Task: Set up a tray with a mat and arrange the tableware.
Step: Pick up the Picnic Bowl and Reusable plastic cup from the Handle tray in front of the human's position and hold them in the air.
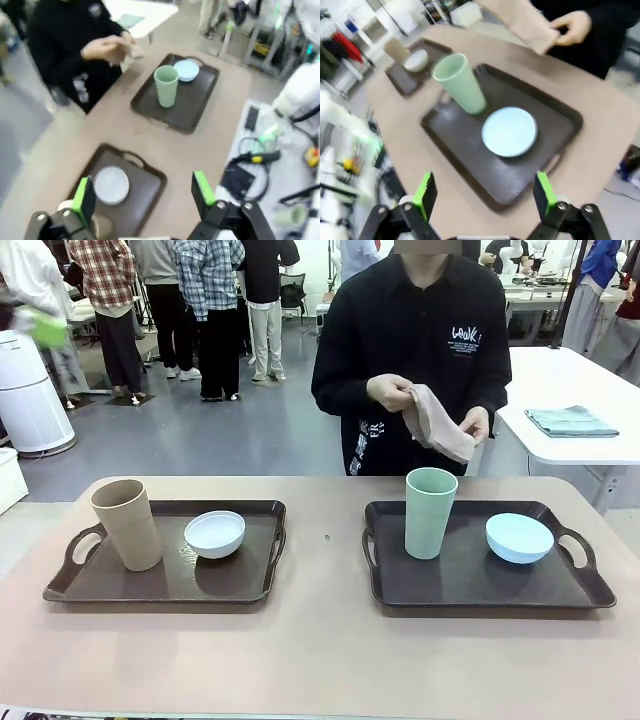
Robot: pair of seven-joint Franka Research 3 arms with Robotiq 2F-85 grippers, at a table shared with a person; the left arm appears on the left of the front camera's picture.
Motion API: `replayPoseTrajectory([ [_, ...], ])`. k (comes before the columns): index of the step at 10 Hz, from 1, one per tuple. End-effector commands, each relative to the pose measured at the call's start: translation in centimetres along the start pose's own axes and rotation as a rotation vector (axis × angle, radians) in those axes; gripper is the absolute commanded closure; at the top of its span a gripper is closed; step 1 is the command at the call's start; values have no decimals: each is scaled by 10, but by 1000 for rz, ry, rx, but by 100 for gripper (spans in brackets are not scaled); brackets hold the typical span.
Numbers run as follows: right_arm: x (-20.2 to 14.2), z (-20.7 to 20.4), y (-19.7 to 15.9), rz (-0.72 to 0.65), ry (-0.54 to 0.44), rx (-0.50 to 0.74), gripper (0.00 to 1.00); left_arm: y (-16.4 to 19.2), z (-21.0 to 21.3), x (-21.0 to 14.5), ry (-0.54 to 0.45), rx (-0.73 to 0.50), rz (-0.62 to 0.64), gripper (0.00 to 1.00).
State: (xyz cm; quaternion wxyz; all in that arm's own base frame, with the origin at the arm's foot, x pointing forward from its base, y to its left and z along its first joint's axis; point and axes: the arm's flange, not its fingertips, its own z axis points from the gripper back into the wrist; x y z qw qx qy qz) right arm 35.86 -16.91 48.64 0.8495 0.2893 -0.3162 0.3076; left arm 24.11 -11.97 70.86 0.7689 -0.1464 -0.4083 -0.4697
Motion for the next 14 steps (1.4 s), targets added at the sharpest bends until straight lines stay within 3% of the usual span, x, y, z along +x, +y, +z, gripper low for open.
replayPoseTrajectory([
  [1, 29, -41, 8, 151, 458, -184, 0, 5, -88, 20, 154, 136, -432, 0],
  [2, 0, 0, 0, 0, 0, 0, 0, 0, 0, 0, 0, 0, 0, 0],
  [5, 0, 0, 0, 0, 0, 0, 0, 0, 0, 0, 0, 0, 0, 0],
  [6, 7, -4, 2, 12, 63, -38, 0, -1, -23, 10, 23, 7, -59, 0],
  [7, 40, -24, -11, 0, 182, -131, 0, 31, -51, 27, -5, -48, 1, 0],
  [9, 85, -90, -34, -95, 347, -208, 0, 87, -106, 45, 55, -91, 25, 0],
  [11, 129, -146, -49, -297, 505, -350, 0, 112, -166, 32, 93, -240, -54, 0],
  [12, 141, -164, -44, -359, 575, -426, 0, 102, -190, 18, 99, -378, -108, 0],
  [13, 154, -164, -32, -343, 506, -360, 0, 90, -203, 1, 171, -506, -118, 0],
  [14, 117, -171, -47, -200, 445, -385, 0, 102, -194, 20, 114, -235, -41, 0],
])
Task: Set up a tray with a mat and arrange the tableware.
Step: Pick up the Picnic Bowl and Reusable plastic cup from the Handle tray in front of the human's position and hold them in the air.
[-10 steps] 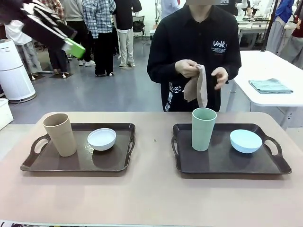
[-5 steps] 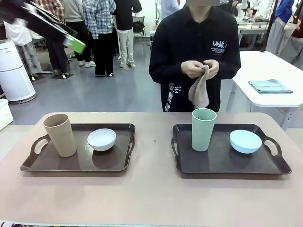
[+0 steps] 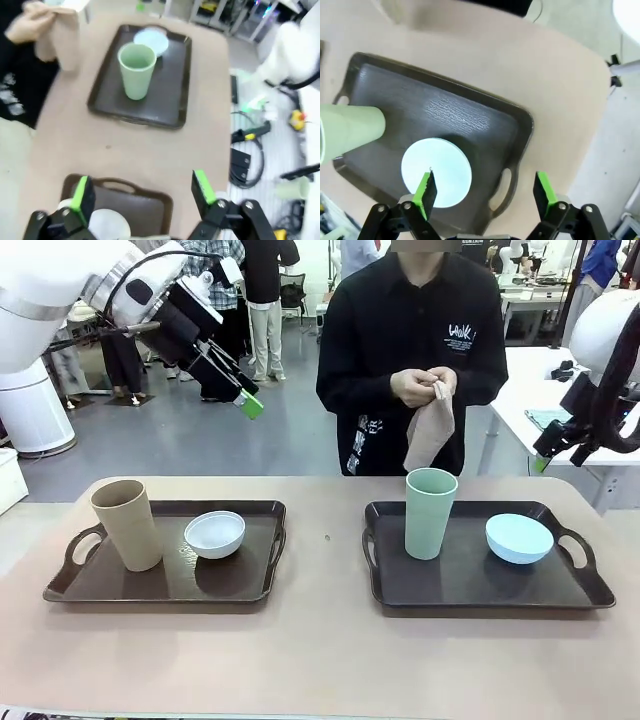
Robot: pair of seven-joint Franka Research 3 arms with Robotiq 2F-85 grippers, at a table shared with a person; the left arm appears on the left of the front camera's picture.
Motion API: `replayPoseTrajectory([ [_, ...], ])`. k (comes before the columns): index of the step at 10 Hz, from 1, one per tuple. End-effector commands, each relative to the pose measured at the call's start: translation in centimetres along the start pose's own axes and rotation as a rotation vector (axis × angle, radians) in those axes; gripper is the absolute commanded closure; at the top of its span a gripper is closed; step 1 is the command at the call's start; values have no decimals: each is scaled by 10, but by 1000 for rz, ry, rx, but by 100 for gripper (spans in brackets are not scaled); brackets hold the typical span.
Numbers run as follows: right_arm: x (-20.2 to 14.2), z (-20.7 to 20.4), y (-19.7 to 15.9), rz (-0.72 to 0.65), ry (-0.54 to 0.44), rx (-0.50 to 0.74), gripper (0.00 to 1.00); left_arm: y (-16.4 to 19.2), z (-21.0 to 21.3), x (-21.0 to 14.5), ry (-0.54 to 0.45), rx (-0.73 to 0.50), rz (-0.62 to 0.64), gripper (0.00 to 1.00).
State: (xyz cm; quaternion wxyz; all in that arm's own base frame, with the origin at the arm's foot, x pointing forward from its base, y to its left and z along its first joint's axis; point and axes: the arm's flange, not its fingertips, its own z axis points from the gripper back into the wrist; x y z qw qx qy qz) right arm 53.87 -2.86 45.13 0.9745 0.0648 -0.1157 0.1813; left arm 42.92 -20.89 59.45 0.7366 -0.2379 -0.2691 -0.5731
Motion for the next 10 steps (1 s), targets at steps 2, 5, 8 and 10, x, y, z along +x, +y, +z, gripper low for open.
replayPoseTrajectory([
  [2, -18, 2, -8, 66, -60, 24, 0, 0, 26, 8, -21, 131, 38, 0],
  [5, 3, -26, -10, -2, 121, 7, 0, 22, -45, 1, -36, -94, -114, 0],
  [8, -16, -73, -18, -2, 195, 11, 0, 25, -148, -12, 10, -196, -235, 0],
  [10, -35, -72, -20, 20, 118, 70, 0, 21, -200, -15, -75, -87, -173, 0],
])
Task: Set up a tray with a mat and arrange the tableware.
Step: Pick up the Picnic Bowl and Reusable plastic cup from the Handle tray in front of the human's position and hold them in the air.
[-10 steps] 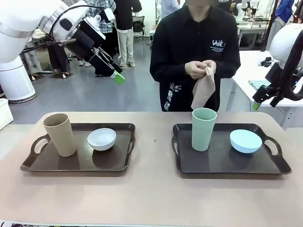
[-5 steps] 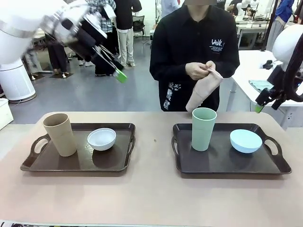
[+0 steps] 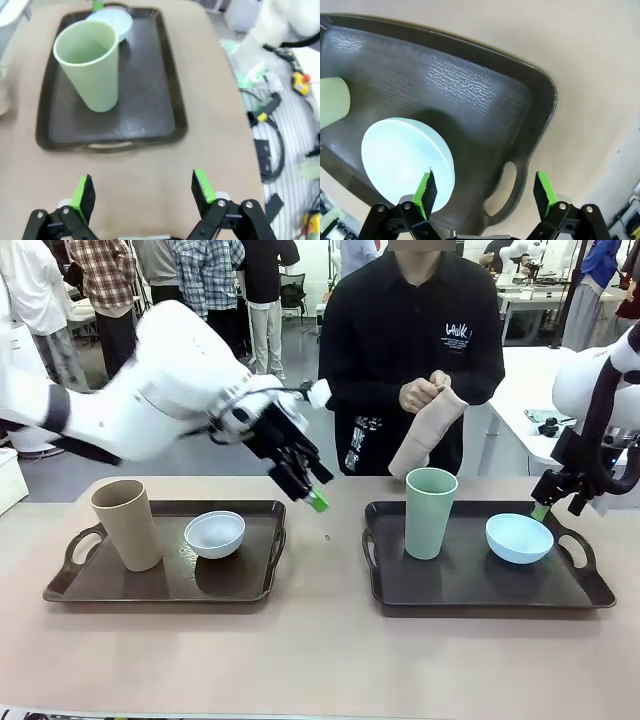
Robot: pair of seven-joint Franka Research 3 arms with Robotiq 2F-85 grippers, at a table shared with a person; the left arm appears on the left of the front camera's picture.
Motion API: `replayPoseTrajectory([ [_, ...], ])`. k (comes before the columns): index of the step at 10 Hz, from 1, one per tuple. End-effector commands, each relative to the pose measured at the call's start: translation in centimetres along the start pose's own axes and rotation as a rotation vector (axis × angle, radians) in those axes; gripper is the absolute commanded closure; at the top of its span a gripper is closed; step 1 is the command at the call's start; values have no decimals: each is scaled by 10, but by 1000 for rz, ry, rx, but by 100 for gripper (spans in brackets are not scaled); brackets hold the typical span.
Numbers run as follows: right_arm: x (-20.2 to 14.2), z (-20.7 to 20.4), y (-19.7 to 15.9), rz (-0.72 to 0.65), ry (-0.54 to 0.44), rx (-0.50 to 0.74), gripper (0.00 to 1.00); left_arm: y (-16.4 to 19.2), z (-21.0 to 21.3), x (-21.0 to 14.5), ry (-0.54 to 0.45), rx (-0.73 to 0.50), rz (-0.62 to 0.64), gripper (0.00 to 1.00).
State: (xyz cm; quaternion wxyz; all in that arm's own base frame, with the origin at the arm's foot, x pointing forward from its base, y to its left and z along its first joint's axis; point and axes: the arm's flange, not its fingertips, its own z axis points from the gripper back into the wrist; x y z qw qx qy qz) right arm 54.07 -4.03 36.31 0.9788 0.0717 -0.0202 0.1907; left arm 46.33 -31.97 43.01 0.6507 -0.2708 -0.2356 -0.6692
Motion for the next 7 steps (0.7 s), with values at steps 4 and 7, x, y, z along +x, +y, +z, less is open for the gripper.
replayPoseTrajectory([
  [4, 10, -4, -4, 15, 58, 22, 0, -1, 1, 1, 4, -8, -6, 0],
  [7, 19, -20, 17, -25, 128, 20, 0, 24, -41, 7, -31, 23, 4, 0],
])
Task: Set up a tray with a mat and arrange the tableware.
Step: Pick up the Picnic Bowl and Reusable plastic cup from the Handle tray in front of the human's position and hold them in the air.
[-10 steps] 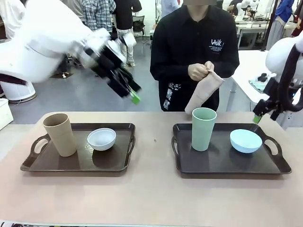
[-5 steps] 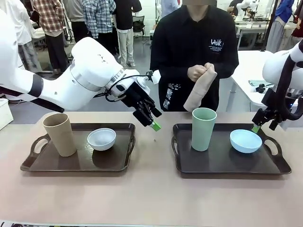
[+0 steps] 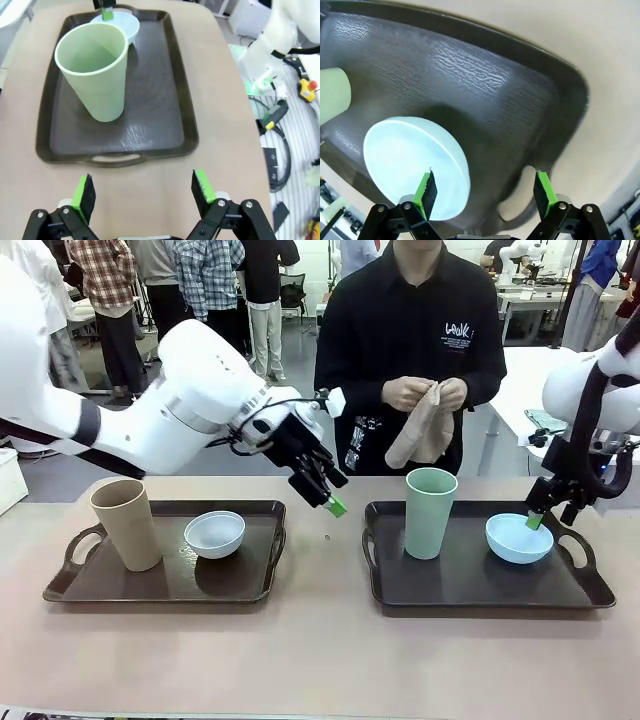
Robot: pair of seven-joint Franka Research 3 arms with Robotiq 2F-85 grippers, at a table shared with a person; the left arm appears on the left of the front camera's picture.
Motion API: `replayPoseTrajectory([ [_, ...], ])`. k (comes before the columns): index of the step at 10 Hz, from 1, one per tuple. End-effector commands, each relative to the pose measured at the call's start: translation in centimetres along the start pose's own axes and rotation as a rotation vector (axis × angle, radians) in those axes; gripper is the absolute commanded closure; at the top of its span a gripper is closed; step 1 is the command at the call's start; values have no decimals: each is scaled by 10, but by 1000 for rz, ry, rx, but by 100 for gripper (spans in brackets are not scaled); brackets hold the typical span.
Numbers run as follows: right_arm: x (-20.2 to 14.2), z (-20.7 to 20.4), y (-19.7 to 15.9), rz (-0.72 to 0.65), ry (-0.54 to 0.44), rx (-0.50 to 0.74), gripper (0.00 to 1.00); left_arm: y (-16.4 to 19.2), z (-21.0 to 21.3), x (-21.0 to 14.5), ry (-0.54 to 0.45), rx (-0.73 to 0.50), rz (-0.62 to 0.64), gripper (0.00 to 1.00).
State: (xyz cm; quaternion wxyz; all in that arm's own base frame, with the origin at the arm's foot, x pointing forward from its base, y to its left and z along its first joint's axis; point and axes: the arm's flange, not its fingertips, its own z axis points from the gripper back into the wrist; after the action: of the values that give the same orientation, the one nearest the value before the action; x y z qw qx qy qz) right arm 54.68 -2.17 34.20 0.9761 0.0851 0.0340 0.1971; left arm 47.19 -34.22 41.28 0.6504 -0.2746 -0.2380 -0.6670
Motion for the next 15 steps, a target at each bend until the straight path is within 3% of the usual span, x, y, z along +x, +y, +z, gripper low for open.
replayPoseTrajectory([
  [1, 4, 5, 14, -46, 16, -18, 0, 20, -15, -2, -19, 20, 18, 0],
  [4, -1, 2, 20, -270, -20, -71, 0, 39, -27, -7, -133, 86, 37, 0],
  [5, 5, 3, 14, -85, -3, -3, 0, 28, -22, -9, -13, 29, 36, 0],
  [6, 5, 3, 14, -85, -3, -3, 0, 37, -22, -8, -46, 52, 52, 0],
  [7, 5, 3, 14, -85, -3, -3, 0, 40, -8, -10, -24, -125, 31, 0],
  [8, 5, 3, 14, -85, -3, -3, 0, 47, -20, -5, -61, -186, -33, 0],
  [13, 4, 4, 15, -96, -7, -9, 0, 58, -100, 19, -5, 92, -43, 0],
  [15, 2, 3, 16, -86, -6, -9, 0, 56, -116, 17, -32, 95, -20, 0],
])
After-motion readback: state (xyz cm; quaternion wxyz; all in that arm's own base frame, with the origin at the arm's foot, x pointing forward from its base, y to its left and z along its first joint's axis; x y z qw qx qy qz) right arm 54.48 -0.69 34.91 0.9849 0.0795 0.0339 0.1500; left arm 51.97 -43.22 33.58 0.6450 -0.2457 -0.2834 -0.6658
